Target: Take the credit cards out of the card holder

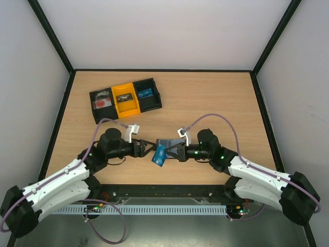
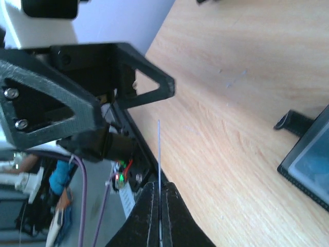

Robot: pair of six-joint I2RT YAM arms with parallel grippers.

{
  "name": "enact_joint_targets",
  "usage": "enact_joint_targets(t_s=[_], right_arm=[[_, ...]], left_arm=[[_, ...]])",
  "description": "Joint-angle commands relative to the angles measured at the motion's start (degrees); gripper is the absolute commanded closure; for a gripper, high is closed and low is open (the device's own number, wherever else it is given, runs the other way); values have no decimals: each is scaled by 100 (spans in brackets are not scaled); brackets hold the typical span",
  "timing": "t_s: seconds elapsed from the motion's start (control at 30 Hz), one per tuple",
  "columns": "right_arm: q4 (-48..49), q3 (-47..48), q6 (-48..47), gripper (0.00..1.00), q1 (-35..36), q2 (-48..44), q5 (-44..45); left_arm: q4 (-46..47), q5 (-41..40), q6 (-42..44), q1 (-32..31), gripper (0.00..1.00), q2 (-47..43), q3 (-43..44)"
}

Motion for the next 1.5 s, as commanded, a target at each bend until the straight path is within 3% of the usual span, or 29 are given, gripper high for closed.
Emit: enact_joint_targets(t_s=[0.0, 0.23, 0.53, 0.63, 0.87, 1.13, 1.47], right_arm=[[985, -113, 807, 98, 13, -271, 1016], [2538, -251, 2147, 98, 17, -334, 2081], [3858, -378, 3175, 98, 14, 23, 2844], [3931, -376, 3277, 98, 11, 94, 2983], [4041, -426, 3450, 98, 11, 264, 3066], [4209, -524, 3637, 98, 13, 355, 3105], [4227, -591, 3721, 98, 17, 401, 3125]], left_arm=[[-4, -797, -540, 44, 21, -564, -92], [1316, -886, -1743, 51, 20, -1088, -688], [2336, -906, -1946, 51, 27, -867, -772], [2776, -873, -2043, 51, 32, -716, -816], [3537, -856, -2131, 51, 34, -271, -779], [3982, -722, -2212, 51, 55, 250, -619], [4576, -520, -2410, 51, 62, 790, -473]])
